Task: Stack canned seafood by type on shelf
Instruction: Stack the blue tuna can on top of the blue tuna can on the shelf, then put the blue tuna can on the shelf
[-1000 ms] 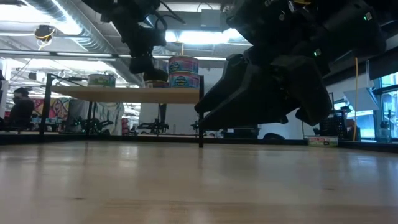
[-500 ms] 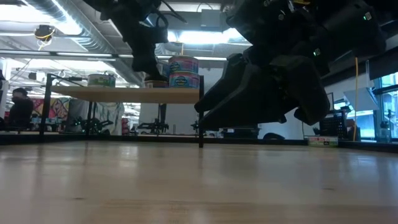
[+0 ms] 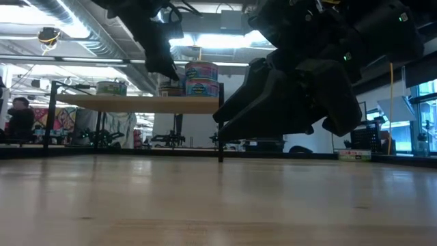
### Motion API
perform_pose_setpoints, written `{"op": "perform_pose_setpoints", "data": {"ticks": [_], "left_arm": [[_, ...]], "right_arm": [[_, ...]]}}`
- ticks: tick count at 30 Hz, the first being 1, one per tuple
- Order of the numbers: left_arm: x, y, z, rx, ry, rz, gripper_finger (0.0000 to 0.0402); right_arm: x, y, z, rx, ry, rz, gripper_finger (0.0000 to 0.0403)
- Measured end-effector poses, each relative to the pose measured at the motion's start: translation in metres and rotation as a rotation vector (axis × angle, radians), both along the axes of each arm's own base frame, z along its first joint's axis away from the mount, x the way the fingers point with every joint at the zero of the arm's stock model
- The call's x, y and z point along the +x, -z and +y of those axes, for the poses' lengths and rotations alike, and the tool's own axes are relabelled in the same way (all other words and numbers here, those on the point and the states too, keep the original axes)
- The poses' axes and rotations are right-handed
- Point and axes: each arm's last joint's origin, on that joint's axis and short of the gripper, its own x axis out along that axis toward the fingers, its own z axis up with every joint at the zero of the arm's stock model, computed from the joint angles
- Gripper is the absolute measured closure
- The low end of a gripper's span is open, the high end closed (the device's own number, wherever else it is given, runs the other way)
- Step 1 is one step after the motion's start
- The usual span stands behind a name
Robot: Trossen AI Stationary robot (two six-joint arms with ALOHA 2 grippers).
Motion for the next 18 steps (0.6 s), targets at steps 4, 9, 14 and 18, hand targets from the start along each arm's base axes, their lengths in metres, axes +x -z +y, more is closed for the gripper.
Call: {"op": "perform_pose_setpoints", "data": {"ticks": [4,9,14,18], "left_arm": [[-0.002,0.000,0.005,0.003,-0.021,-0.010,0.0117],[-0.001,-0.001,0.005,0.000,-0.027,-0.029,0.0116],[0.002,-0.009,-0.016,-0.005,0.028,-0.077,0.0116],[-0.001,-0.024,-0.041,0.000,0.096,-0.148,0.0116]], "right_arm": [[0.000,0.000,0.000,0.002,0.001,-0.001,0.0109],[0.000,0.000,0.000,0.002,0.001,-0.002,0.0109],[0.000,0.000,0.000,0.001,0.000,-0.002,0.0109],[0.001,0.000,-0.002,-0.002,0.011,-0.003,0.0109]]}}
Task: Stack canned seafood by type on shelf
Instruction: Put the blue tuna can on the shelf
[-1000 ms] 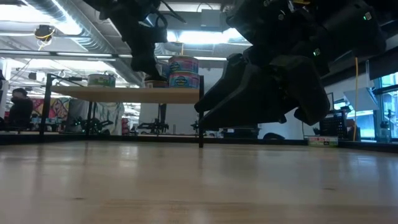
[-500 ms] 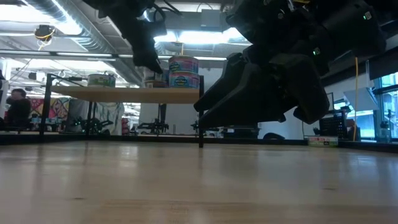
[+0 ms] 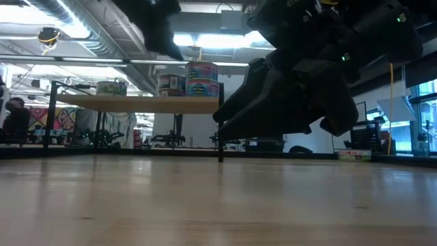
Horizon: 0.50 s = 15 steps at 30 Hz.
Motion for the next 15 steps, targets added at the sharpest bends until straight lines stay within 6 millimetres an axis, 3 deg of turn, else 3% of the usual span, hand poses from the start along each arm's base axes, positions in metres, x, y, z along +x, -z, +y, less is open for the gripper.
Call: {"op": "perform_pose_setpoints", "data": {"ticks": [6,15], "left_arm": [[-0.007,-0.007,-0.048,-0.099,0.138,-0.037,0.0116],[-0.014,0.013,-0.121,-0.365,0.253,0.039,0.0116]], "right_arm": [[0.001,0.000,-0.002,-0.006,0.003,0.000,0.0109],[0.001,0.000,0.000,0.052,-0.025,0.002,0.0109]]}}
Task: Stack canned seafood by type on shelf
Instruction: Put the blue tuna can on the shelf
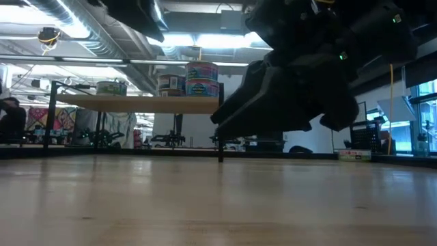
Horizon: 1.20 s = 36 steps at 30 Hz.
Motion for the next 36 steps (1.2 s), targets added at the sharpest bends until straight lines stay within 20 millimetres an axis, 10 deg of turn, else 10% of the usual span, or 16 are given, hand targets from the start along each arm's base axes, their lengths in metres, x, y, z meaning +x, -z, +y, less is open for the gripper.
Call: {"op": "perform_pose_setpoints", "data": {"ticks": [9,15,22,36], "left_arm": [[-0.007,0.031,-0.059,-0.123,0.125,-0.035,0.0116],[-0.012,0.063,-0.071,-0.179,0.126,-0.084,0.0116],[-0.004,0.071,-0.070,-0.205,0.144,-0.243,0.0116],[-0.004,0.071,-0.070,-0.222,0.132,-0.250,0.0116]], "right_arm": [[-0.029,-0.051,0.006,0.068,0.071,0.272,0.0109],[-0.070,-0.095,0.017,0.493,0.116,0.629,0.0109],[-0.106,-0.091,0.048,0.823,0.307,1.075,0.0135],[-0.101,-0.049,0.067,0.653,0.260,1.115,0.0286]]}}
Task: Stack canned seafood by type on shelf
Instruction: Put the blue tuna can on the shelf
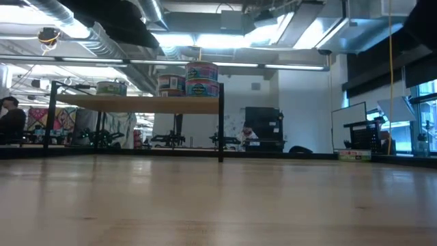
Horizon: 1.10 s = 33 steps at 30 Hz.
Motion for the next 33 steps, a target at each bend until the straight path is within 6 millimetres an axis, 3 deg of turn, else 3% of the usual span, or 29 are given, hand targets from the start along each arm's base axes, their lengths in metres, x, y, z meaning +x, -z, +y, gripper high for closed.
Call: {"op": "perform_pose_setpoints", "data": {"ticks": [7,16,21,29,33], "left_arm": [[0.000,0.000,0.000,0.003,0.002,-0.001,0.0116],[0.000,0.000,0.000,-0.003,-0.002,-0.001,0.0116],[0.001,0.001,0.000,-0.023,-0.014,-0.003,0.0116],[0.011,0.024,-0.005,-0.070,-0.076,0.081,0.0116],[0.017,0.037,-0.007,-0.062,-0.083,0.122,0.0116]], "right_arm": [[0.023,0.000,-0.020,-0.182,0.008,-0.232,0.0318],[0.054,0.000,-0.052,-0.397,0.031,-0.459,0.0326],[0.078,0.012,-0.066,-0.423,0.046,-0.532,0.0327],[0.109,0.024,-0.078,-0.411,0.019,-0.712,0.0323],[0.118,0.022,-0.087,-0.434,0.011,-0.779,0.0284]]}}
